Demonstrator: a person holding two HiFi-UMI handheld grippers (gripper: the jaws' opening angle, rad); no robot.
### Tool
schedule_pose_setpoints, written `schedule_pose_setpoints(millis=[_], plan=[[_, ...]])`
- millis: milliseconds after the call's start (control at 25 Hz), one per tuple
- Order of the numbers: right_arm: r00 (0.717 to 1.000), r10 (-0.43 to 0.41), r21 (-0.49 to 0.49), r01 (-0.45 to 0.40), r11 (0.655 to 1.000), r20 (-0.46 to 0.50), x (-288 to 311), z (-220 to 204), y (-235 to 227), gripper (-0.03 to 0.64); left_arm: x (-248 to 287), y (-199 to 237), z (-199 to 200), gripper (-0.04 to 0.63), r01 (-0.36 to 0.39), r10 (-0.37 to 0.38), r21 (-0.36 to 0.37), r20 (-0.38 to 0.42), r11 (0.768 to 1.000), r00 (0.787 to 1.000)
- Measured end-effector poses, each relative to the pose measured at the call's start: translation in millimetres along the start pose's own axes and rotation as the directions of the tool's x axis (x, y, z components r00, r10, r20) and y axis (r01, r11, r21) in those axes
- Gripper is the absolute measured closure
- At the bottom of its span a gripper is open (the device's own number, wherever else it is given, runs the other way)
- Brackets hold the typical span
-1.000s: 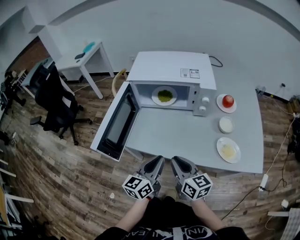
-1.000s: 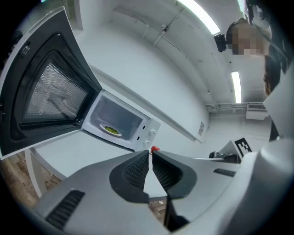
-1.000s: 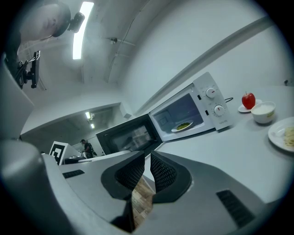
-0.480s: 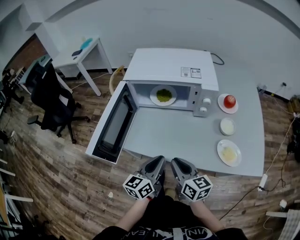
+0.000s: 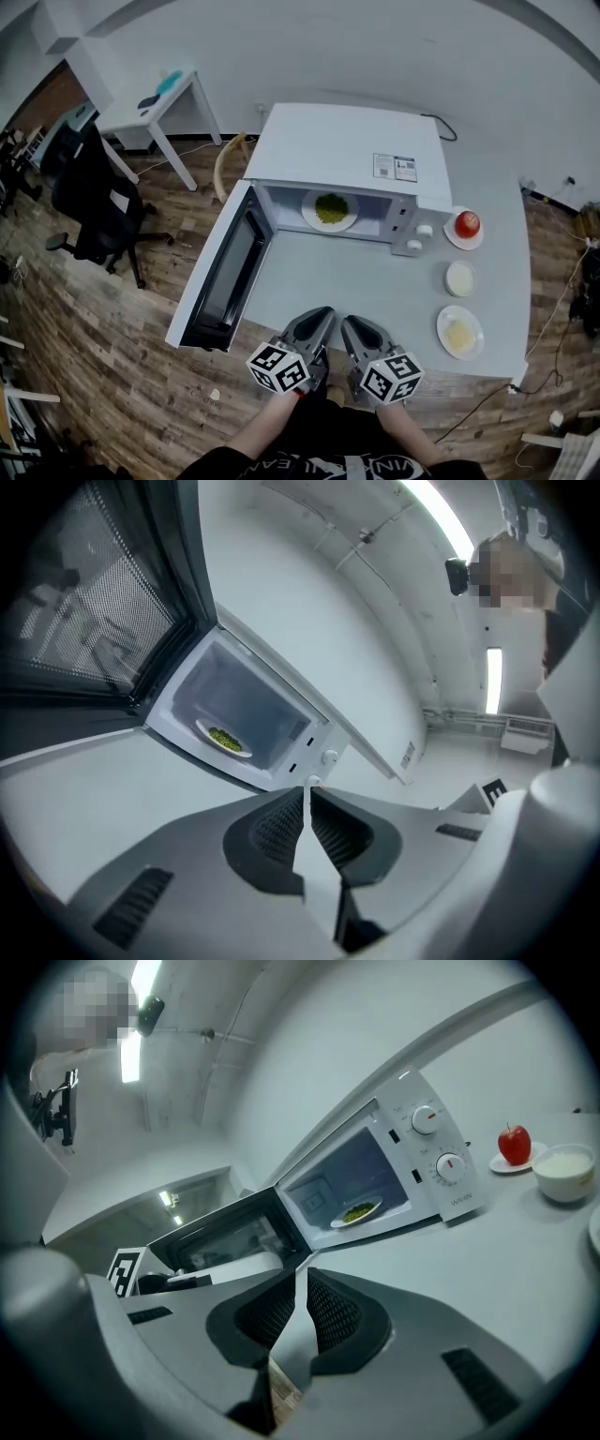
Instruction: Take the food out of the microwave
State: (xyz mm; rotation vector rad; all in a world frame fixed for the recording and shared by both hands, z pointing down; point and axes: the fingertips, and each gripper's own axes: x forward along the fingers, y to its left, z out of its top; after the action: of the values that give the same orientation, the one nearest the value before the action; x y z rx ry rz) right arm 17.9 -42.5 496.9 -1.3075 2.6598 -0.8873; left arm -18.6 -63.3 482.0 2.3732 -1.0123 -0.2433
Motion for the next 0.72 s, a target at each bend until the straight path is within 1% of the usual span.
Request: schedule_pose_setpoints(millis=[160, 400, 480, 640, 720], plan=[[1.000, 0.000, 0.019, 0.000, 1.000, -0.007, 19.3, 5.5, -9.9, 0.561, 13.3, 13.1, 3.5, 0.566, 0.005, -0.005, -0.016, -0.015, 1.000, 1.000], [1.000, -0.001, 0.046, 0.002, 0.999, -0.014, 45.6, 12.9, -24.7, 0.561, 30.3, 34.1, 6.2, 0.566, -0.005, 0.005, -0.012, -0.050, 1.000, 0.999], [1.000, -0.005, 0.055, 0.006, 0.998, -0.015, 53.4, 15.4, -30.4, 0.561, 34.4, 43.1, 9.8, 0.566, -0.014, 0.012, -0.023, -0.046, 1.000, 0.999], [1.000, -0.015, 0.084, 0.016, 0.996, -0.017, 69.6, 20.5, -40.3, 0.561, 41.0, 58.5, 19.6, 0.566, -0.024, 0.023, -0.068, -0.021, 0.997, 1.000], [1.000, -0.017, 0.103, 0.019, 0.995, -0.014, 78.7, 23.2, -43.9, 0.561, 44.3, 64.1, 22.3, 0.566, -0.028, 0.027, -0.072, -0.021, 0.997, 0.999]])
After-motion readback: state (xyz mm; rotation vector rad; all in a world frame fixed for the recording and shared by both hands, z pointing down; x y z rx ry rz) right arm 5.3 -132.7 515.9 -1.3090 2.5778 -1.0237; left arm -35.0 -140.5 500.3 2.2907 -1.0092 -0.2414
